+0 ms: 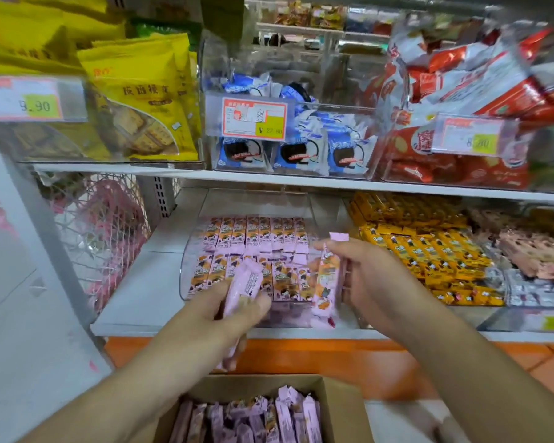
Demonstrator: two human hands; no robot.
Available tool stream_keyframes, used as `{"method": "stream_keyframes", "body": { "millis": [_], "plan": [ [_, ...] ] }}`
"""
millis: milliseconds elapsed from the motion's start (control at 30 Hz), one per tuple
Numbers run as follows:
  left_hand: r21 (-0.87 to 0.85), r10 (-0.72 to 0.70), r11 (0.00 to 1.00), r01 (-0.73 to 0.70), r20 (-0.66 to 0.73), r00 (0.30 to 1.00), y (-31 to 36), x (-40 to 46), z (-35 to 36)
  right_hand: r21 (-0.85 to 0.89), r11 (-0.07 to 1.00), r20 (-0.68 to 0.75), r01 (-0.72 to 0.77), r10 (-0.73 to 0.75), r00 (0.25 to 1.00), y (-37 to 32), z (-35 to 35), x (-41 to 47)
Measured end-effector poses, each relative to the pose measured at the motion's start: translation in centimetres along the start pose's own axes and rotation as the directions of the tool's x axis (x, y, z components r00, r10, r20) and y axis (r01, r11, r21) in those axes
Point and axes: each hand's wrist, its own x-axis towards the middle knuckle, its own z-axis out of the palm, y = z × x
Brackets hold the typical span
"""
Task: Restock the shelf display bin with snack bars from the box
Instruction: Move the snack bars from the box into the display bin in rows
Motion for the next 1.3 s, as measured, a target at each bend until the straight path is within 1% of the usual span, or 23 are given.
{"method": "stream_keyframes", "body": {
  "millis": [67, 100, 133, 200, 233, 267, 333, 433, 500, 633, 700, 767, 867, 933, 1000, 1067, 1100, 1133, 1200, 1300],
  "plan": [
    [-0.151, -0.080, 0.986, 0.066, -0.089, 0.993, 0.1, 1.0, 0.8, 0.001, 1.000, 0.003, 0.019, -0.019, 1.000, -0.1, -0.8, 0.1],
    [-0.199, -0.107, 0.976, 0.083, -0.116, 0.987, 0.1, 1.5, 1.1, -0.009, 0.999, 0.007, 0.032, -0.031, 0.999, -0.1, -1.1, 0.1],
    [-0.208, -0.093, 0.976, 0.068, -0.114, 0.989, 0.0, 2.0, 1.5, -0.026, 0.999, 0.016, 0.046, -0.046, 0.999, 0.0, -1.5, 0.2],
    [-0.071, 0.007, 0.997, -0.010, -0.050, 0.999, -0.3, 2.2, 2.1, -0.096, 0.991, 0.062, 0.090, -0.084, 0.994, 0.3, -1.9, 0.2],
    [0.014, 0.052, 0.999, -0.052, -0.025, 0.998, -0.1, 2.1, 2.5, -0.164, 0.979, 0.093, 0.124, -0.110, 0.990, 0.3, -2.0, 0.0],
    [0.082, 0.082, 0.993, -0.080, -0.027, 0.996, 0.1, 2.0, 3.1, -0.244, 0.955, 0.130, 0.166, -0.138, 0.982, 0.3, -2.1, -0.2],
    [0.130, 0.116, 0.986, -0.104, -0.081, 0.990, 0.3, 2.1, 4.2, -0.336, 0.913, 0.190, 0.230, -0.174, 0.966, 0.2, -2.2, -0.7],
    [0.165, 0.141, 0.979, -0.124, -0.098, 0.985, 0.9, 1.9, 5.7, -0.334, 0.907, 0.185, 0.256, -0.203, 0.961, 0.3, -2.8, -0.8],
    [0.142, 0.159, 0.979, -0.144, -0.093, 0.983, 0.8, 2.1, 6.1, -0.306, 0.918, 0.156, 0.252, -0.213, 0.965, 0.3, -3.3, -0.8],
    [0.149, 0.165, 0.976, -0.160, -0.028, 0.986, 0.7, 2.7, 5.9, -0.269, 0.934, 0.124, 0.237, -0.210, 0.970, 0.5, -3.6, -1.0],
    [0.138, 0.142, 0.980, -0.141, -0.001, 0.990, 1.1, 2.8, 6.0, -0.255, 0.937, 0.118, 0.237, -0.214, 0.970, 0.3, -3.6, -1.1],
    [0.108, 0.090, 0.990, -0.092, 0.022, 0.996, 1.3, 2.9, 6.1, -0.225, 0.944, 0.094, 0.240, -0.224, 0.970, 0.0, -3.7, -1.2],
    [0.200, 0.011, 0.980, -0.017, 0.031, 0.999, 1.2, 3.3, 5.4, -0.184, 0.949, 0.043, 0.256, -0.252, 0.967, -0.1, -3.8, -1.3],
    [0.118, -0.012, 0.993, 0.012, -0.003, 1.000, 1.2, 3.5, 4.4, -0.213, 0.946, 0.053, 0.243, -0.237, 0.970, -0.1, -4.0, -1.3],
    [-0.098, -0.022, 0.995, 0.014, -0.078, 0.997, 1.5, 3.9, 3.3, -0.292, 0.934, 0.115, 0.207, -0.180, 0.977, -0.2, -4.3, -1.4],
    [-0.346, -0.028, 0.938, -0.024, -0.145, 0.989, 2.0, 4.3, 2.7, -0.420, 0.889, 0.191, 0.182, -0.110, 0.975, -0.1, -4.5, -1.5],
    [-0.406, -0.021, 0.913, -0.051, -0.171, 0.985, 2.1, 4.7, 2.5, -0.463, 0.867, 0.203, 0.185, -0.100, 0.974, 0.1, -4.6, -1.4],
    [-0.422, -0.009, 0.904, -0.073, -0.190, 0.982, 2.3, 5.1, 2.5, -0.495, 0.847, 0.184, 0.194, -0.116, 0.976, 0.3, -4.5, -1.4],
    [-0.335, 0.038, 0.936, -0.111, -0.216, 0.976, 2.6, 6.0, 2.7, -0.541, 0.818, 0.094, 0.196, -0.173, 0.980, 0.6, -4.6, -0.9],
    [-0.047, 0.132, 0.988, -0.148, -0.243, 0.961, 3.4, 8.5, 3.1, -0.492, 0.853, 0.008, 0.172, -0.193, 0.981, 0.7, -4.9, 0.0]
  ]
}}
